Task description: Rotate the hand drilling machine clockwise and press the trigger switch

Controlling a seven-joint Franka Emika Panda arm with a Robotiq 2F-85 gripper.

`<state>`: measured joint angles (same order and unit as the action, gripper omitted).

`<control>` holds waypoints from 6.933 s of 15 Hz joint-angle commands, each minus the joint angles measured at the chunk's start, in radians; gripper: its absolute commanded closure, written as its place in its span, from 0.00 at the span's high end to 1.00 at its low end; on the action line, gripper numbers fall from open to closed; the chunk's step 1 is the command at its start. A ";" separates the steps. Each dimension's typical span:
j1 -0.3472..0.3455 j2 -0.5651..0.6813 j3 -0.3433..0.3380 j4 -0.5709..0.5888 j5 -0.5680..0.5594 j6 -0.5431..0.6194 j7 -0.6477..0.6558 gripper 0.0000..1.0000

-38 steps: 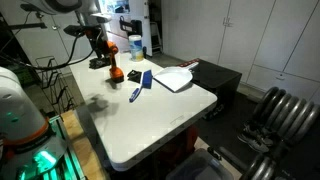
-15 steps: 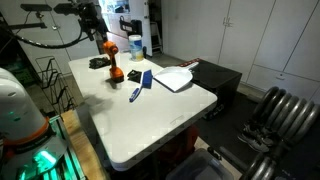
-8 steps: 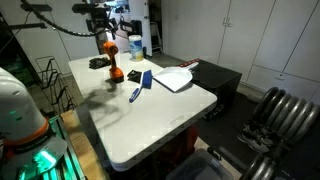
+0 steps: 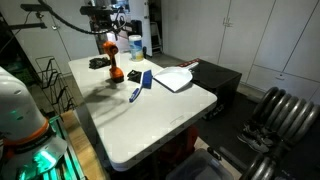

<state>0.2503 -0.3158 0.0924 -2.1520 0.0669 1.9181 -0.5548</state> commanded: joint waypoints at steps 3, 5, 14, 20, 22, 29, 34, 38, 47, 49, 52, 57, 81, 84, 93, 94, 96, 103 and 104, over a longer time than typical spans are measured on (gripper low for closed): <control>0.010 0.017 0.004 0.013 -0.003 -0.020 -0.091 1.00; 0.013 0.024 0.006 0.015 0.001 -0.028 -0.141 1.00; 0.015 0.052 0.035 -0.003 -0.026 -0.013 -0.290 1.00; 0.012 0.057 0.042 -0.007 -0.022 -0.008 -0.289 0.66; 0.010 0.057 0.042 -0.004 -0.021 -0.007 -0.282 0.49; 0.002 0.054 0.043 -0.006 -0.027 0.006 -0.265 0.65; 0.010 0.067 0.058 -0.014 -0.024 0.037 -0.249 0.94; 0.008 0.087 0.071 -0.027 -0.035 0.083 -0.231 1.00; -0.007 0.101 0.085 -0.040 -0.035 0.160 0.057 0.33; -0.006 0.097 0.090 -0.042 -0.042 0.176 0.166 0.33; -0.014 0.103 0.107 -0.038 -0.071 0.179 0.356 0.33; -0.024 0.118 0.137 -0.015 -0.073 0.148 0.657 0.33; -0.059 0.149 0.172 0.036 -0.056 0.113 1.317 0.33; -0.064 0.145 0.175 0.037 -0.065 0.123 1.478 0.33; -0.063 0.198 0.179 0.092 -0.062 0.108 1.960 0.33; -0.062 0.207 0.181 0.100 -0.072 0.109 2.021 0.33; -0.059 0.221 0.180 0.114 -0.067 0.108 2.129 0.33; -0.047 0.252 0.172 0.135 -0.059 0.110 2.393 0.33; -0.047 0.253 0.168 0.130 -0.050 0.119 2.384 0.33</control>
<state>0.1974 -0.0830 0.2618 -2.0394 -0.0092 2.0395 1.7881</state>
